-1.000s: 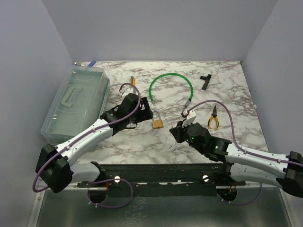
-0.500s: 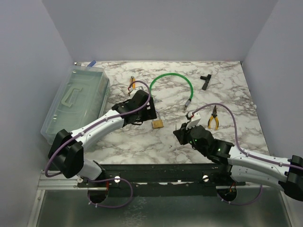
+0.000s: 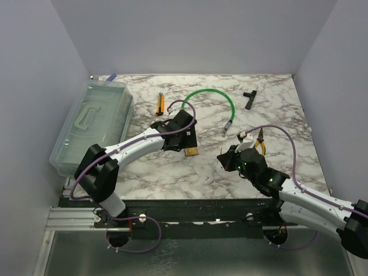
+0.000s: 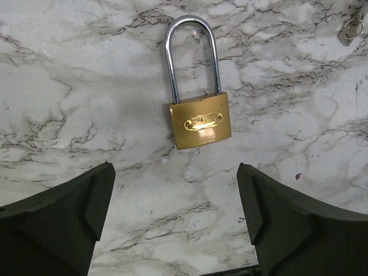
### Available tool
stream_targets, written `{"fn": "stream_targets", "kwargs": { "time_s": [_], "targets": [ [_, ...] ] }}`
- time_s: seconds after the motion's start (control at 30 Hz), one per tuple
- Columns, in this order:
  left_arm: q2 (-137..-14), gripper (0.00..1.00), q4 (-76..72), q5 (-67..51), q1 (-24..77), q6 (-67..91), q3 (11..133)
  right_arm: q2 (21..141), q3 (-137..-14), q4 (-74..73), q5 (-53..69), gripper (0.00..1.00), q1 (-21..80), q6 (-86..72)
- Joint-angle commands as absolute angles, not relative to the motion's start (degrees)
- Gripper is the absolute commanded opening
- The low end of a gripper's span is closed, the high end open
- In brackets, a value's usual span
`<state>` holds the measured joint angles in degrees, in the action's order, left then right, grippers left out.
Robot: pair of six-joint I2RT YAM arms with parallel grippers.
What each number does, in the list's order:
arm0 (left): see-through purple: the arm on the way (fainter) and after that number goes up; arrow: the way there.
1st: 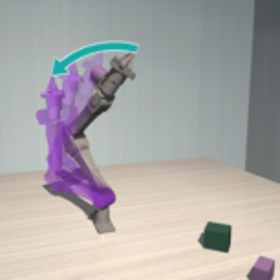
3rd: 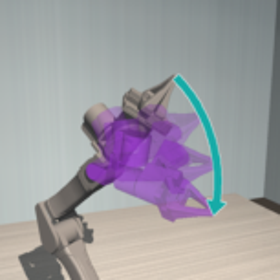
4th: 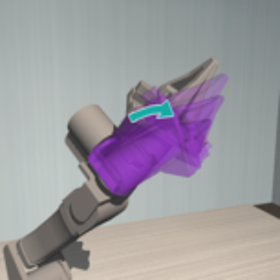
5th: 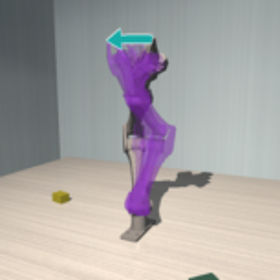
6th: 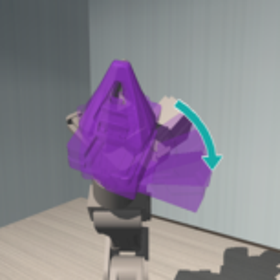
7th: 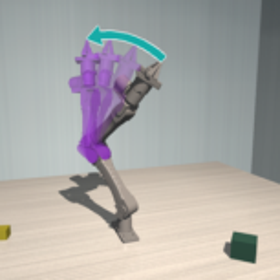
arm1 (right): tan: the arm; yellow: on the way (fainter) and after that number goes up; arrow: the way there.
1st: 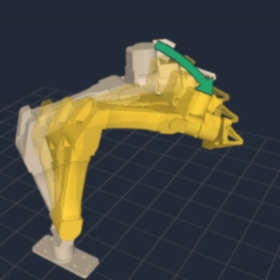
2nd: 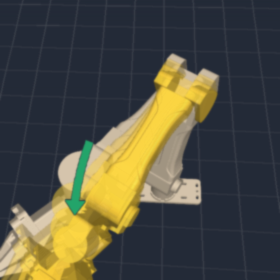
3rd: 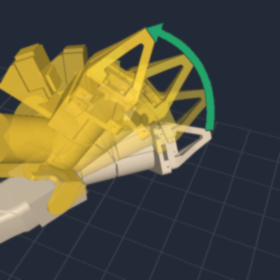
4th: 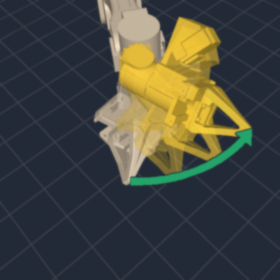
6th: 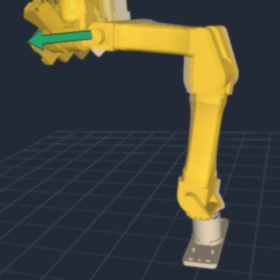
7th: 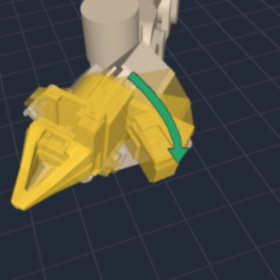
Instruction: Unlock with the key
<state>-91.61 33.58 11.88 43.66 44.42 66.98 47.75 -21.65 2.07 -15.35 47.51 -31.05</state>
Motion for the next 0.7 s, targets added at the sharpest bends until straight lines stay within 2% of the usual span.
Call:
{"fn": "stream_targets", "kwargs": {
  "time_s": [0.0, 0.67],
  "targets": [
    [-95.15, 0.96, 36.26, 13.2, 45.46, 42.73, 70.66, 47.47, -20.89, 3.23, -12.85, 0.0, 47.2, -32.63],
    [-105.76, 0.99, 39.32, 10.7, 46.83, 40.78, 78.47, 45.31, -18.3, 3.18, -11.6, 0.0, 47.11, -34.19]
  ]
}}
